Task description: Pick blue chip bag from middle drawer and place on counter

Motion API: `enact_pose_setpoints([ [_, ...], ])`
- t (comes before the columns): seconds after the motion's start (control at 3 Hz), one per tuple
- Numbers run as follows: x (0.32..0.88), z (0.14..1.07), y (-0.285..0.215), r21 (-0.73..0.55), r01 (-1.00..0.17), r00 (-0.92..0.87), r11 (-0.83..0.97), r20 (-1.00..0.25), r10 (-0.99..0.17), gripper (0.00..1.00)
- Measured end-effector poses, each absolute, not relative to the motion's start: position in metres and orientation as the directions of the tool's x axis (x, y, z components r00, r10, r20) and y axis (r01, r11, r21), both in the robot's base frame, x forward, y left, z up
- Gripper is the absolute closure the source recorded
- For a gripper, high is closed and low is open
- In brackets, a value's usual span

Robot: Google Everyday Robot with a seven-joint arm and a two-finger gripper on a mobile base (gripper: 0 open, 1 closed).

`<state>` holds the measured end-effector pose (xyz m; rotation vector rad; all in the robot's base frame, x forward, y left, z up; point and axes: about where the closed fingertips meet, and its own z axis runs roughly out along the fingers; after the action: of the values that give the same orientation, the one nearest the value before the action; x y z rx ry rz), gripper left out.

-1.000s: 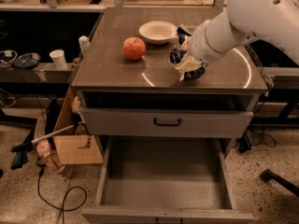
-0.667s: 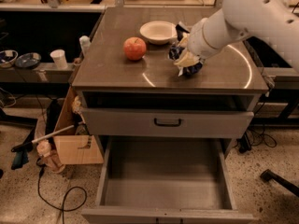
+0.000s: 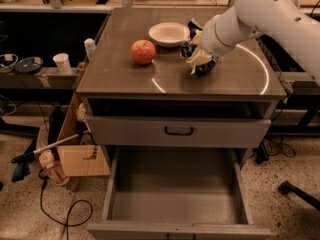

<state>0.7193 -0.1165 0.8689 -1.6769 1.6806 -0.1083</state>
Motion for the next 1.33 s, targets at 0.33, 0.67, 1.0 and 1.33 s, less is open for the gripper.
enact_pose_setpoints([
  [0.33,0.7193,0.8689,-0.1164,-0.544,-0.827,0.136,0.139,-0.434,-0.89,0.75],
  [0.67,0.7193,0.8689,-0.1164,-0.544,-0.827,0.136,0.139,-0.434,-0.89,0.52],
  [1.0,0.7193,0.8688,-0.1164,-0.544,-0.827,0.136,0.139,-0.434,-0.89,0.3],
  [1.33,0.7193,0.8688,-0.1164,-0.544,-0.827,0.136,0.139,-0.434,-0.89,0.06],
])
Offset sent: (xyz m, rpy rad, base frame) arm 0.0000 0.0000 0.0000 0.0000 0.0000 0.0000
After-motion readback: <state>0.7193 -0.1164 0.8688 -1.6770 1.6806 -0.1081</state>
